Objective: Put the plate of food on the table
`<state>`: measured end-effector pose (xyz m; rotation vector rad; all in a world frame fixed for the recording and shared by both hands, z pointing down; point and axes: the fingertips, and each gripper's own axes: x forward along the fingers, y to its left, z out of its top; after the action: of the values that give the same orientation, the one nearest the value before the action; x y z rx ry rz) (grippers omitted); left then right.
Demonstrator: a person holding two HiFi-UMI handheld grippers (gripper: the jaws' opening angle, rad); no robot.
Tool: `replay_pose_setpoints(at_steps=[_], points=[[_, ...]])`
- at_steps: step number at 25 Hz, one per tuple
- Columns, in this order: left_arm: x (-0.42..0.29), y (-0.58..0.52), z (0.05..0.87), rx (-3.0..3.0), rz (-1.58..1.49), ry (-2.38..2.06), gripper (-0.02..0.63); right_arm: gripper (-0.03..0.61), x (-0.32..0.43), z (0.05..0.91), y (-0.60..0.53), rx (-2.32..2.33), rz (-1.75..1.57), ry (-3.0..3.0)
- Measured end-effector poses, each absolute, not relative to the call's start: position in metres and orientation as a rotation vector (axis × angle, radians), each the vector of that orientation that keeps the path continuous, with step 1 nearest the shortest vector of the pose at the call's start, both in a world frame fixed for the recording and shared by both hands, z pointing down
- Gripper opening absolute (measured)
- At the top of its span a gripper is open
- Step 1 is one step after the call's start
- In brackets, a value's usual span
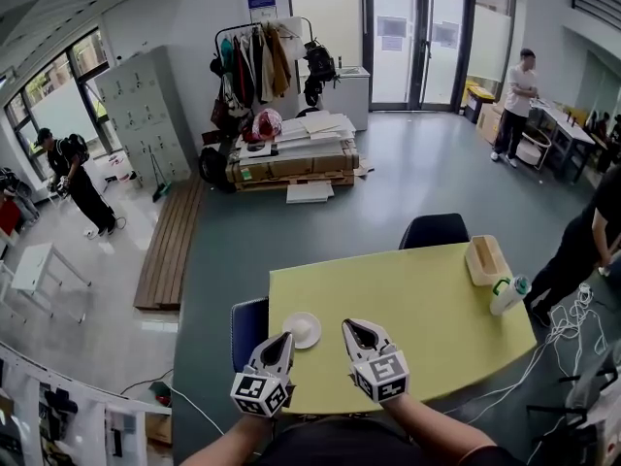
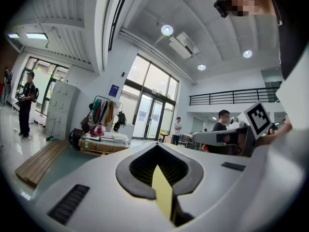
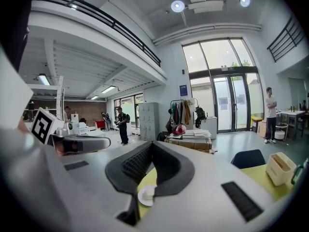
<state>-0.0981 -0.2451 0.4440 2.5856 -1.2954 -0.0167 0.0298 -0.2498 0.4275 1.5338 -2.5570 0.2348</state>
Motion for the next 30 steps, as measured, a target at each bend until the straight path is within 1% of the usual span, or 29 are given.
replay_pose_setpoints(at_steps=[10, 19, 30], points=[[-0.097, -0.248, 0.443, 2.585, -0.013, -1.308, 0.006, 0.012, 0.033, 0.431, -0.252, 1.527, 0.272, -2.553], [-0.096, -0.249, 0.454, 2.565, 0.002, -1.314, 0.007, 0.012, 0.039, 0.442, -0.252, 1.525, 0.242, -2.521], [-0.101, -0.251, 0.456, 2.549, 0.002, -1.324, 0.006, 0.012, 0.036, 0.448, -0.256, 1.504, 0.307, -2.528]])
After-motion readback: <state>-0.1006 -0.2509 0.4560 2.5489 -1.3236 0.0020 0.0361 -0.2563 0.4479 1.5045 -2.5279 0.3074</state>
